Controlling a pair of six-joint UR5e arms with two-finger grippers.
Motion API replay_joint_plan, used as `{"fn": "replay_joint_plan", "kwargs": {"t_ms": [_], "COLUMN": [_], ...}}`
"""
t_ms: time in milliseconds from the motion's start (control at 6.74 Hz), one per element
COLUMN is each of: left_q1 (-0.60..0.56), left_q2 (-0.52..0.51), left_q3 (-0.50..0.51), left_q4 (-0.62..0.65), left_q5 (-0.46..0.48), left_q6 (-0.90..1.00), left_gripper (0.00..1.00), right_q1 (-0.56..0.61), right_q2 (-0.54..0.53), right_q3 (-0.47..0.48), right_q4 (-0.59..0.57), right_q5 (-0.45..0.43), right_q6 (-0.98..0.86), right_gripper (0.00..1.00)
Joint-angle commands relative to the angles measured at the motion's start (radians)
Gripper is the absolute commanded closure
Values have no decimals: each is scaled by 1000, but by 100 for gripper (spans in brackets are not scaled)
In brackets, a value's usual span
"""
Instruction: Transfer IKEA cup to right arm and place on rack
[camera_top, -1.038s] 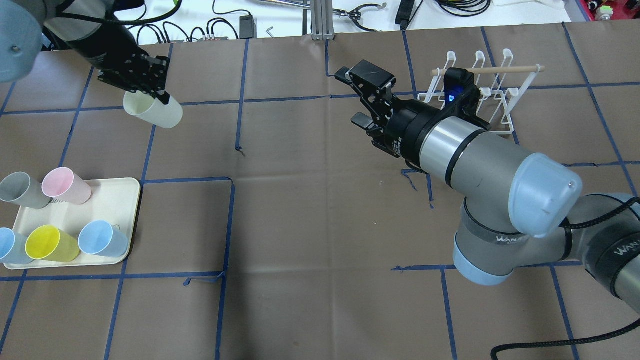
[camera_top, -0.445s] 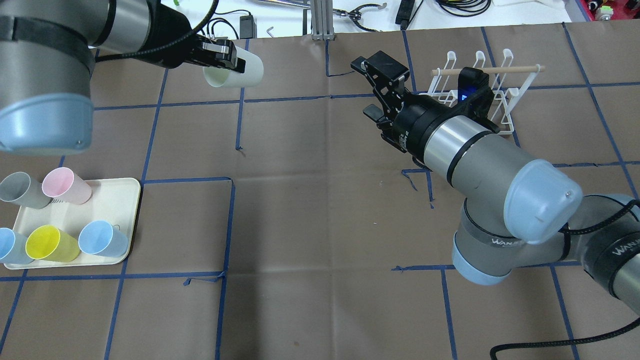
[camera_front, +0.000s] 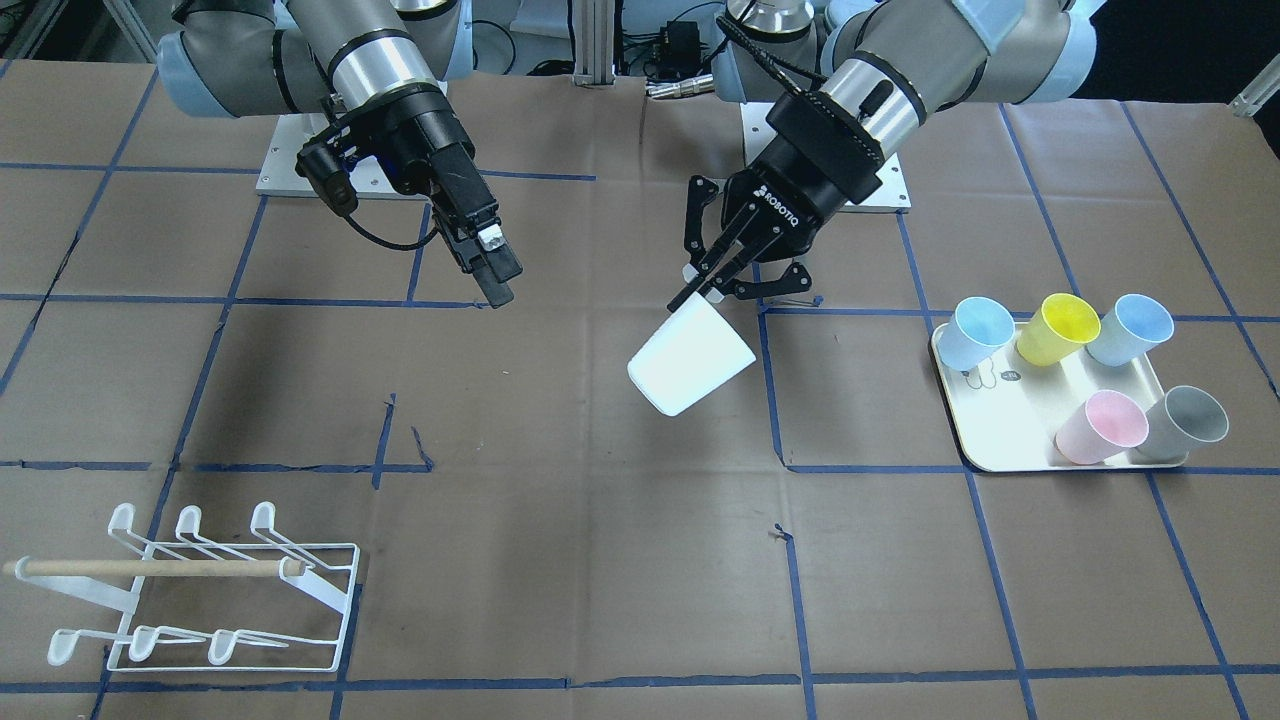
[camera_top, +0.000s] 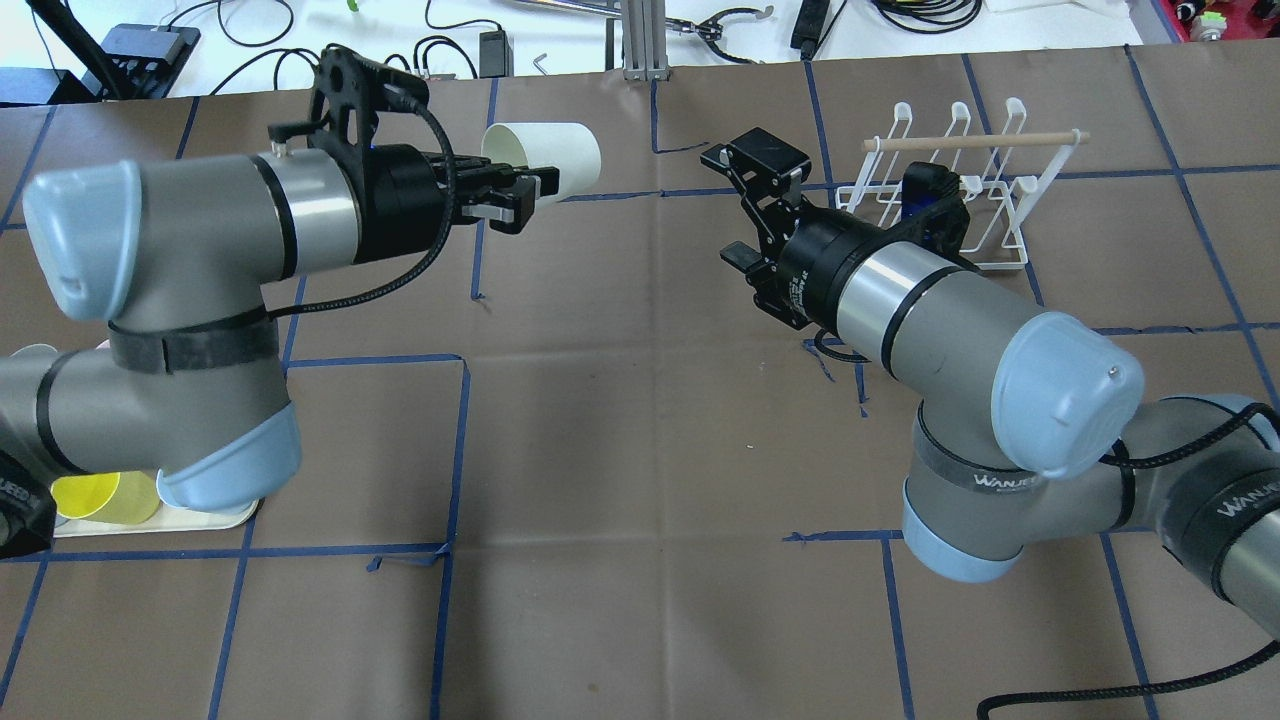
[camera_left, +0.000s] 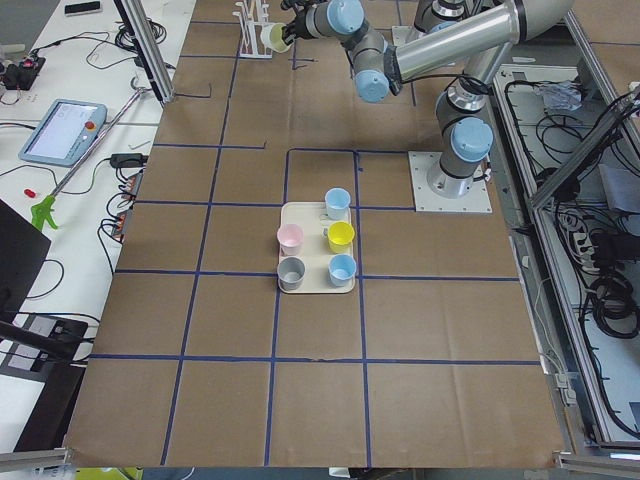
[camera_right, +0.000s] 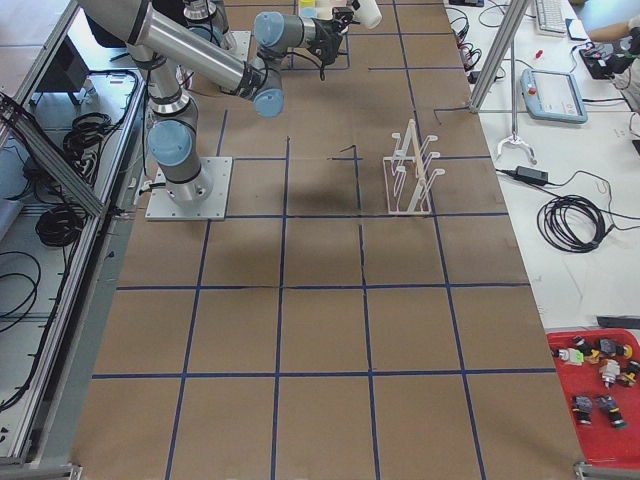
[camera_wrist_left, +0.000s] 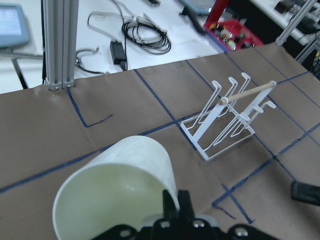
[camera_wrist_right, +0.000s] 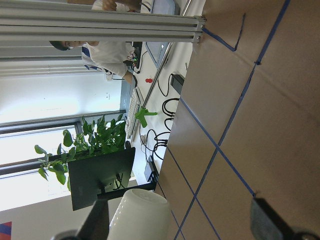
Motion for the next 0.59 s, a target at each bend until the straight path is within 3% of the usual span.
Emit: {"fn": "replay_joint_plan", "kwargs": {"t_ms": [0, 445], "left_q1": [-3, -44], "left_q2": [-42, -179], "left_q3": [-79, -102], "left_q4": [202, 562], "left_q5": [-105, -134], "left_q6": [3, -148], "left_gripper": [100, 100], "right_q1": [18, 83], "right_q2": [10, 74], "right_q3": [-5, -39], "right_q4": [7, 4], "right_q5": [3, -2], "right_q6": [138, 135], "right_gripper": [0, 0]}}
